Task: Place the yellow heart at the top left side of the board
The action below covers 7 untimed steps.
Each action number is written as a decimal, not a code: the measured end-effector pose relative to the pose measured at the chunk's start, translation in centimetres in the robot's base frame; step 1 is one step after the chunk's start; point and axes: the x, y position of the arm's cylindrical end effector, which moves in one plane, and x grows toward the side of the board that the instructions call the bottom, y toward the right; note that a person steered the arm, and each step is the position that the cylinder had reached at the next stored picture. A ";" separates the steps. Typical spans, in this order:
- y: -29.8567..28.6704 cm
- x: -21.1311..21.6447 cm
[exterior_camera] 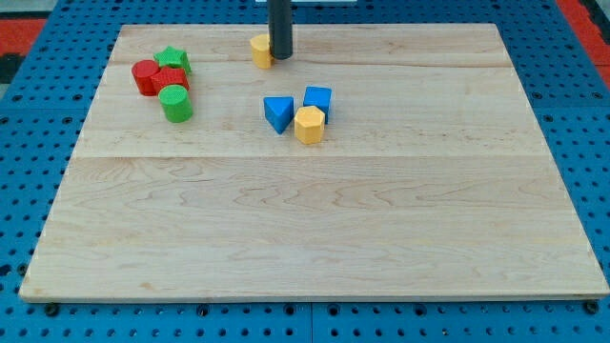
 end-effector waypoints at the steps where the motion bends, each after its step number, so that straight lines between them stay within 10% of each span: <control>1: -6.3 -0.8; 3: -13.8 -2.0; 7: -9.5 -2.1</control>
